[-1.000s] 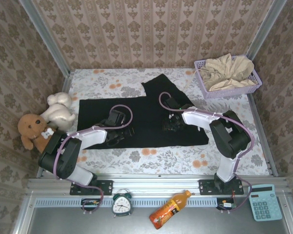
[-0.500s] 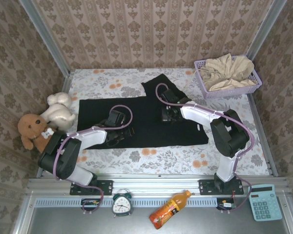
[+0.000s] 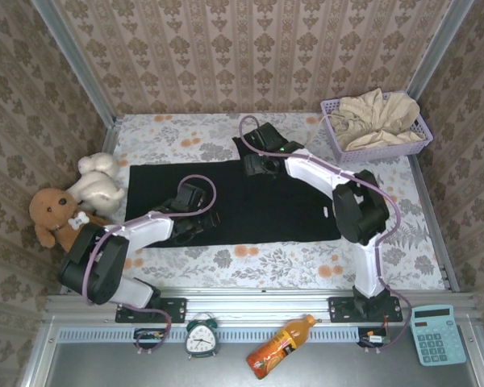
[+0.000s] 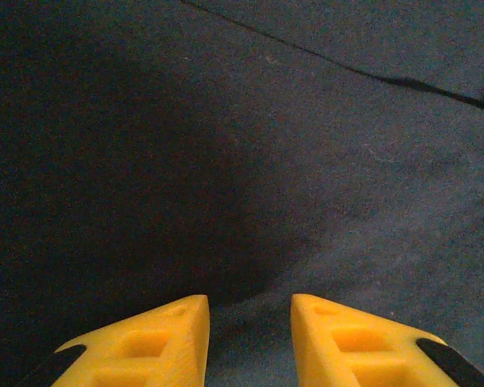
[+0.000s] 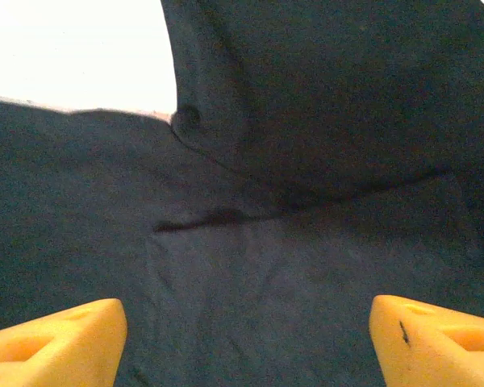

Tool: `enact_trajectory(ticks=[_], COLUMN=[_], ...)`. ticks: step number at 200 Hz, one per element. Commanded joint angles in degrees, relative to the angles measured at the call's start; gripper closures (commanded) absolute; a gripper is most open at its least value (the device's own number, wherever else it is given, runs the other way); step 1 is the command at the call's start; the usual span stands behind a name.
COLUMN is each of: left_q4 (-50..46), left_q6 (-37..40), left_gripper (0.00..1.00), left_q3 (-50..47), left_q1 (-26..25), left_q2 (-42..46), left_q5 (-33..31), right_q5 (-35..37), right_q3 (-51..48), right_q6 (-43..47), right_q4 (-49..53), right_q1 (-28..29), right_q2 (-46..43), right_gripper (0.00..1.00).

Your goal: Fold and stack the mixed laundry pile

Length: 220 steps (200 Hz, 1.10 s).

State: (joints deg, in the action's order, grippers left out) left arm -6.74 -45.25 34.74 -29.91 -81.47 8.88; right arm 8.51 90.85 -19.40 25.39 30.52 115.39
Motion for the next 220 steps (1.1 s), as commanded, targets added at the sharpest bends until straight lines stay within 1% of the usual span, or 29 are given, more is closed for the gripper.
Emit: enact_trajectory(ticks=[1, 17, 26, 34, 43, 53, 56, 74, 84, 97, 115, 121, 130, 139, 158, 171, 187, 203, 220], left_q4=[-4.60, -8.39, -11.25, -13.42, -14.29, -13.93, -13.64, -10.74, -9.24, -7.86, -7.15, -7.45, -7.78, -8.26, -8.74, -9.52, -10.85, -12.71, -14.75], left_q6=[1.71, 3.87, 5.66, 7.24, 8.87, 10.36, 10.58, 11.32, 11.49, 11.46, 10.68, 10.21, 9.72, 9.01, 6.91, 5.42, 4.04, 4.00, 4.55], left_gripper=[0.65, 0.63, 0.62, 0.61, 0.60, 0.59, 0.59, 0.60, 0.62, 0.63, 0.66, 0.69, 0.74, 0.75, 0.75, 0.73, 0.70, 0.68, 0.68], left_q3=[1.24, 2.46, 3.15, 3.23, 2.65, 1.53, 1.10, -1.18, -1.98, -2.54, -2.49, -2.53, -3.02, -4.06, -7.48, -9.12, -9.69, -8.24, -6.34], left_q1=[0.26, 0.29, 0.44, 0.78, 1.65, 3.45, 5.38, 11.38, 13.78, 14.90, 14.97, 14.76, 14.45, 14.21, 14.61, 14.97, 14.97, 14.66, 13.41], left_q2=[2.53, 4.66, 6.73, 8.40, 10.45, 11.77, 11.93, 10.92, 9.39, 7.14, 3.57, 2.50, 1.54, 1.42, 3.47, 6.07, 10.08, 13.05, 14.22], left_q5=[-1.54, -2.79, -5.16, -7.88, -10.30, -11.39, -11.38, -9.25, -8.03, -7.32, -3.96, -3.03, -2.33, -2.65, -4.02, -4.31, -5.19, -5.76, -6.42], right_q5=[0.86, 4.14, 4.92, 4.09, 1.46, -1.71, -2.62, -5.42, -4.99, -4.60, -6.43, -7.51, -7.83, -7.43, -8.77, -8.68, -7.93, -8.11, -8.59], right_q3=[-8.35, -17.40, -21.96, -26.39, -31.63, -35.83, -36.94, -41.18, -42.22, -42.34, -41.70, -41.15, -39.53, -37.35, -34.36, -33.19, -32.58, -34.30, -38.90], right_q6=[-0.37, -3.37, -5.65, -7.74, -9.89, -12.49, -13.16, -16.75, -18.37, -20.06, -21.96, -22.49, -23.17, -23.48, -25.26, -26.54, -25.97, -25.05, -24.61], right_q4=[2.07, 4.49, 5.02, 5.00, 4.50, 3.45, 3.14, 1.31, 0.93, 0.63, -1.93, -3.02, -4.00, -3.89, -5.33, -5.35, -3.75, -1.95, -0.90], right_q1=[-1.22, -2.22, -3.16, -4.44, -6.26, -8.31, -8.84, -10.04, -10.12, -10.87, -12.49, -13.12, -14.00, -14.84, -17.35, -18.88, -19.63, -19.93, -19.95], right_q2=[-8.16, -14.62, -18.33, -21.52, -24.37, -26.50, -26.88, -27.53, -26.72, -24.98, -22.07, -20.95, -19.11, -16.98, -13.96, -13.60, -14.38, -16.07, -18.95], right_gripper=[0.20, 0.20, 0.21, 0.21, 0.22, 0.25, 0.25, 0.29, 0.30, 0.30, 0.30, 0.30, 0.30, 0.29, 0.30, 0.30, 0.29, 0.29, 0.29])
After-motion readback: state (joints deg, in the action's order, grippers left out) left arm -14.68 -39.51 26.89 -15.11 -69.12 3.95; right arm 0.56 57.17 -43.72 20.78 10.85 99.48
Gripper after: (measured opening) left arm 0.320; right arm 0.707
